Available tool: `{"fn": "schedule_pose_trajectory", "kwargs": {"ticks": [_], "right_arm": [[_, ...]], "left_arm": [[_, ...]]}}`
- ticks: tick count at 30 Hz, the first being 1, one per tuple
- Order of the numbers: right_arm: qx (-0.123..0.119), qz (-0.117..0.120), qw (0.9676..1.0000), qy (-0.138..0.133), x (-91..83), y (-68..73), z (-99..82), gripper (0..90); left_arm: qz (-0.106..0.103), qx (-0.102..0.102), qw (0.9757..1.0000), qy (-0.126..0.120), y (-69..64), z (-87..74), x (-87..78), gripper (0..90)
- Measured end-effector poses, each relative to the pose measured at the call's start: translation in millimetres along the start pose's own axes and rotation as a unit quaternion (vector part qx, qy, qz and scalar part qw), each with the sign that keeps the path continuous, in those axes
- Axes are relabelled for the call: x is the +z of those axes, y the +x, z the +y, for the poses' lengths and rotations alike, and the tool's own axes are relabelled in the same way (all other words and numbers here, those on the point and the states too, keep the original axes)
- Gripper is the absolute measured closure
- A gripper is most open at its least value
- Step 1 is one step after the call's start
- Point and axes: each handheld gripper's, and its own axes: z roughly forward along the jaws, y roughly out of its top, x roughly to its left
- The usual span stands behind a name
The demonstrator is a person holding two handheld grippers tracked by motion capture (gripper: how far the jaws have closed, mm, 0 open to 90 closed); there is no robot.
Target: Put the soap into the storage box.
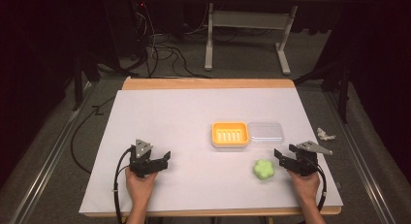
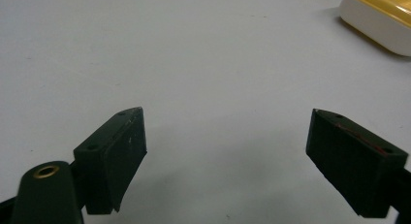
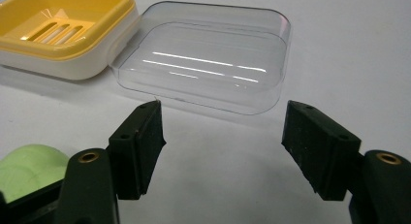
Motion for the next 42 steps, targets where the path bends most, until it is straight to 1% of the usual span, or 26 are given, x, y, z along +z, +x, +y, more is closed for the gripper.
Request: {"fn": "schedule_pose_trajectory", "kwargs": {"ticks": [2,5,8,9,11,12,16,19,23,26,27,28,31,32,35,36,38,42], "right_arm": [[0.002,0.000,1.0000,0.002,0.2,0.2,0.1,31.7],[-0.004,0.000,1.0000,0.004,0.8,0.1,0.5,31.5],[-0.004,-0.001,1.0000,0.007,0.9,0.6,0.5,31.6],[-0.003,-0.002,1.0000,0.008,1.0,1.2,0.7,31.9],[-0.005,-0.001,1.0000,0.008,1.1,1.1,0.9,31.9],[-0.009,-0.001,0.9999,0.005,0.8,1.3,1.1,32.3],[-0.003,0.000,1.0000,0.009,0.7,1.5,2.0,32.4],[-0.005,0.002,1.0000,0.007,-0.9,0.9,2.7,32.5],[-0.002,0.008,0.9999,0.006,-6.1,1.9,3.5,32.8],[-0.011,0.008,0.9999,0.006,-8.7,3.0,3.8,32.9],[-0.011,0.010,0.9999,0.007,-10.7,3.9,3.9,32.8],[-0.015,0.015,0.9998,0.003,-14.5,4.4,4.0,32.9],[-0.017,0.020,0.9997,-0.001,-18.4,6.0,4.1,32.8],[-0.016,0.024,0.9996,0.000,-22.4,8.9,4.4,32.9],[-0.020,0.027,0.9994,-0.002,-25.8,11.2,5.0,32.9],[-0.028,0.031,0.9991,-0.003,-28.9,14.2,5.4,32.8],[-0.029,0.034,0.9990,-0.001,-31.9,17.9,5.2,32.8],[-0.038,0.045,0.9982,-0.003,-36.7,24.1,4.0,32.6]], "left_arm": [[0.000,0.000,1.0000,0.001,0.3,0.1,0.0,14.9],[0.000,0.000,1.0000,0.000,-0.1,-0.2,0.3,14.9],[0.000,0.000,1.0000,0.002,0.2,0.0,0.3,14.9],[0.000,-0.002,1.0000,0.003,0.6,0.3,0.5,14.9],[0.000,-0.003,1.0000,0.004,0.8,0.5,0.5,14.9],[0.000,-0.007,1.0000,0.003,0.8,0.9,0.7,14.9],[-0.002,-0.007,1.0000,0.003,1.0,0.9,0.5,14.8],[-0.001,-0.006,1.0000,0.005,1.2,0.8,0.8,14.8],[-0.001,-0.007,1.0000,0.003,1.0,0.9,0.7,14.8],[-0.002,-0.007,1.0000,0.004,1.3,1.0,0.6,14.8],[-0.002,-0.008,1.0000,0.005,1.3,1.1,0.7,14.8],[-0.002,-0.008,1.0000,0.005,1.5,1.1,0.7,14.8],[-0.002,-0.008,1.0000,0.005,1.4,1.1,0.8,14.8],[-0.002,-0.008,1.0000,0.005,1.4,1.1,0.8,14.8],[-0.002,-0.007,1.0000,0.005,1.4,1.1,0.7,14.8],[-0.002,-0.007,1.0000,0.004,1.4,1.1,0.6,14.8],[-0.002,-0.006,1.0000,0.005,1.4,1.1,0.5,14.8],[-0.003,-0.007,1.0000,0.004,1.5,1.1,0.5,14.8]]}}
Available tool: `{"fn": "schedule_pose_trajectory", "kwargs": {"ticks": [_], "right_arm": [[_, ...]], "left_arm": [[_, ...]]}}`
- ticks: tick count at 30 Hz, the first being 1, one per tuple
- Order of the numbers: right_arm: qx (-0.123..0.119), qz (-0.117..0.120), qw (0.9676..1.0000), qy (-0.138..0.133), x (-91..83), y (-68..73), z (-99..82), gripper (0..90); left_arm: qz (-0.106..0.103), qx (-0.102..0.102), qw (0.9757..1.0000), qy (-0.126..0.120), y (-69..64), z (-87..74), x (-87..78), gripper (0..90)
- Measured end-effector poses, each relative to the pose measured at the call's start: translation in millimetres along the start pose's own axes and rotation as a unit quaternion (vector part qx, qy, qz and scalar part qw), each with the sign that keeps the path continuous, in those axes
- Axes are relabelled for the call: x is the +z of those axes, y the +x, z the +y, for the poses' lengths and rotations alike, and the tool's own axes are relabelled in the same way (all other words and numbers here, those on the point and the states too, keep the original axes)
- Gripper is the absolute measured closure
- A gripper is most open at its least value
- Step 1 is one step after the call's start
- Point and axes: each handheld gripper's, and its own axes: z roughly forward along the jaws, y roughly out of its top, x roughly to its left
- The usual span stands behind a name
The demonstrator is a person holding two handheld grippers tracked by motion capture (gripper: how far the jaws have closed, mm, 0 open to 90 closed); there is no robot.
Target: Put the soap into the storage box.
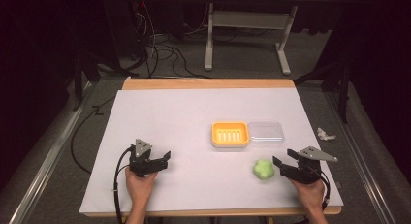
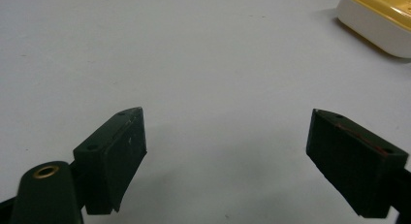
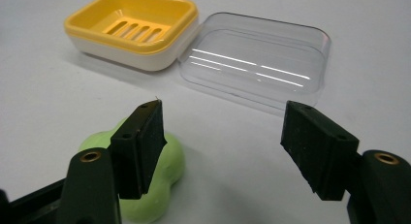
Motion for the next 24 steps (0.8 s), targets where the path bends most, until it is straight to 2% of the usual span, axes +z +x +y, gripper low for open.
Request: {"fn": "schedule_pose_trajectory", "kwargs": {"ticks": [7,15,18,24], "right_arm": [[-0.010,0.015,0.9998,0.002,-6.2,13.3,-1.7,31.2],[-0.029,0.032,0.9989,0.017,-4.1,26.2,-3.6,27.8],[-0.041,0.036,0.9981,0.026,1.4,33.8,-5.1,24.2],[-0.046,0.042,0.9969,0.048,10.9,41.2,-6.4,19.8]], "left_arm": [[0.000,0.000,1.0000,0.000,0.0,0.0,0.1,14.8],[0.000,-0.001,1.0000,0.001,0.1,0.1,0.1,14.7],[-0.001,0.000,1.0000,0.000,0.0,0.0,-0.1,14.7],[-0.001,0.000,1.0000,0.000,0.0,0.0,-0.2,14.7]]}}
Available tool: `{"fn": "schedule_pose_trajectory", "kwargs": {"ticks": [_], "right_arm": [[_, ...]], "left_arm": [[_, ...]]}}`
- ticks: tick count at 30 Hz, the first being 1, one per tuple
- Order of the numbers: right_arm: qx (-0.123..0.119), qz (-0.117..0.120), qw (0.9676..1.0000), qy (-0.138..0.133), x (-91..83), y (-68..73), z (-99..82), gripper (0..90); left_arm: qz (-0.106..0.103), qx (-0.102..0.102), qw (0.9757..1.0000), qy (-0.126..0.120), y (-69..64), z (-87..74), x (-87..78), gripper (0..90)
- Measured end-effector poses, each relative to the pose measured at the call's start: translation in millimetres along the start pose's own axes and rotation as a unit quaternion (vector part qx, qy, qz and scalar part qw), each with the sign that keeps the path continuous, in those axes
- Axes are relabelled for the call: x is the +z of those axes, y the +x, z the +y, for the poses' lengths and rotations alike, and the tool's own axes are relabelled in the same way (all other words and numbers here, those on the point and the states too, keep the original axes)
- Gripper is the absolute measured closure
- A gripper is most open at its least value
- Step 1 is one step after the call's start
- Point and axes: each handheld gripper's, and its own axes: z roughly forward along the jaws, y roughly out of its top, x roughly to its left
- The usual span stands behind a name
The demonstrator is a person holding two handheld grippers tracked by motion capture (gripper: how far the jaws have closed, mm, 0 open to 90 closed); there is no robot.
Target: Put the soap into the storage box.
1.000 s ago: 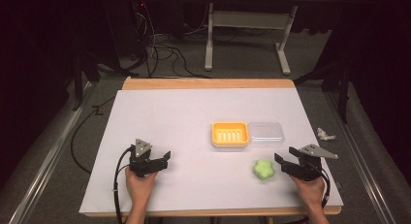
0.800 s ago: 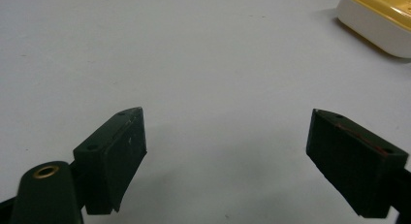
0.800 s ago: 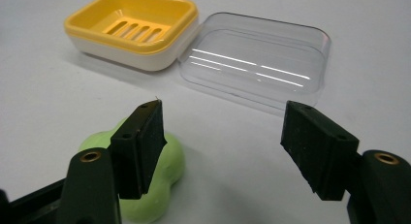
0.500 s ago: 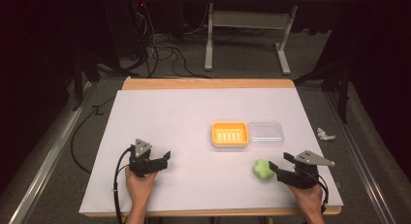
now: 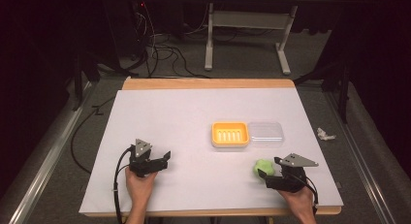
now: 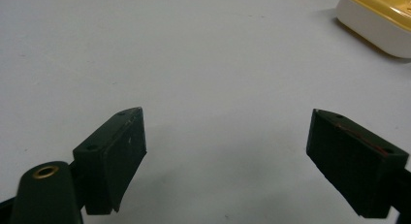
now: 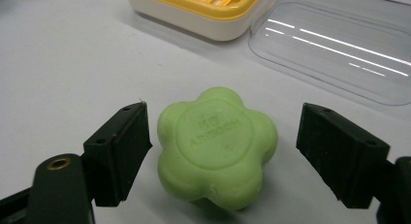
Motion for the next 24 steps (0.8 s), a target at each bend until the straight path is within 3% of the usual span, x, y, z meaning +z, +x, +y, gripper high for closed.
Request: {"fn": "schedule_pose_trajectory", "kwargs": {"ticks": [15,24], "right_arm": [[-0.023,-0.010,0.9991,0.033,15.9,8.6,0.3,18.5],[-0.031,-0.018,0.9979,0.055,23.7,7.2,-3.4,25.4]], "left_arm": [[0.000,0.000,1.0000,0.001,0.0,0.0,0.1,14.7],[-0.001,0.000,1.0000,0.000,-0.2,-0.1,-0.1,14.7]]}}
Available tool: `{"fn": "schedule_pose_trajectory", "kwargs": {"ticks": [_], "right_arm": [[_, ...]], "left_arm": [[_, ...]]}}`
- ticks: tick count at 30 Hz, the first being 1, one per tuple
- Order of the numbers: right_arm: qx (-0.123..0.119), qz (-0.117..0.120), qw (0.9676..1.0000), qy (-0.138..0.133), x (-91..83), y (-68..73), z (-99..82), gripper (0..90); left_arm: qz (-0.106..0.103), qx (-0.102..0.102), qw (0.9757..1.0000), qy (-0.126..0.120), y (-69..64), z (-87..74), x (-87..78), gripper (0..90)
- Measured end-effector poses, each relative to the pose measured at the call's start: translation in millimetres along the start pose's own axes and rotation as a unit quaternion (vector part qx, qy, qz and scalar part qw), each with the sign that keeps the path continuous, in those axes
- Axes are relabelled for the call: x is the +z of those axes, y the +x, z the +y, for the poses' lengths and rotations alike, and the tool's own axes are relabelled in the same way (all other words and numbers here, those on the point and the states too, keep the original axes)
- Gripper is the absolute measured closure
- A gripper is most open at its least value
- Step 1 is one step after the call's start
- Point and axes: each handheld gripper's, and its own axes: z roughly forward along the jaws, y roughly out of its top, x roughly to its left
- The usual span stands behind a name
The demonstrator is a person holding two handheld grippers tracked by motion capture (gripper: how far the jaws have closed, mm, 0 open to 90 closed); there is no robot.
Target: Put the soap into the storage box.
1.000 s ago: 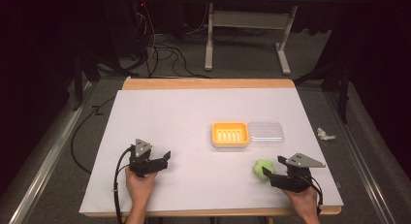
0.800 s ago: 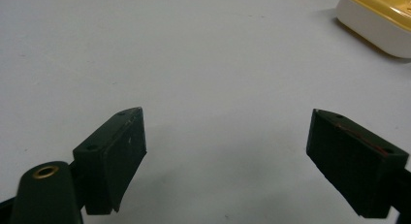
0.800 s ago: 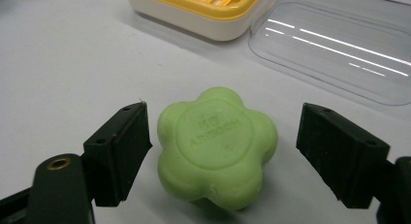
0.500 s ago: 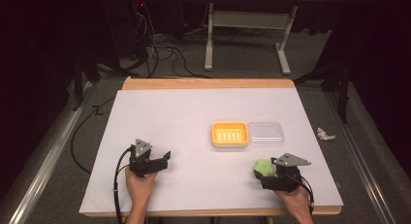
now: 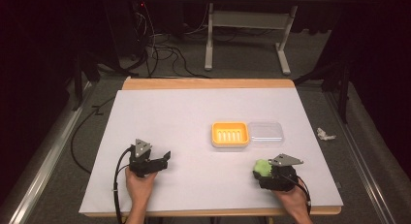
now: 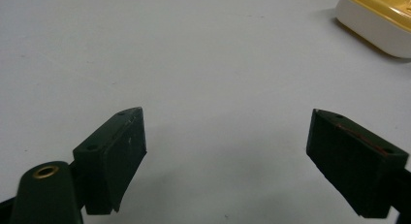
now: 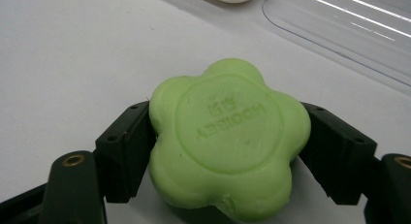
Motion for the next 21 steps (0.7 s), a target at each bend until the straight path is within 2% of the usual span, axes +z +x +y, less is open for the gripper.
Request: {"fn": "schedule_pose_trajectory", "kwargs": {"ticks": [5,14,21], "right_arm": [[-0.003,-0.002,1.0000,0.003,0.3,0.4,0.5,26.0],[-0.007,0.008,0.9998,0.019,-0.1,-2.3,4.7,26.5],[0.004,0.006,0.9999,0.010,-0.7,-5.8,4.7,26.7]], "left_arm": [[0.000,0.000,1.0000,0.000,0.0,0.0,0.1,14.7],[0.000,0.004,1.0000,0.002,-0.5,-0.6,-0.3,14.9],[0.000,0.004,1.0000,0.002,-0.4,-0.5,-0.3,14.8]]}}
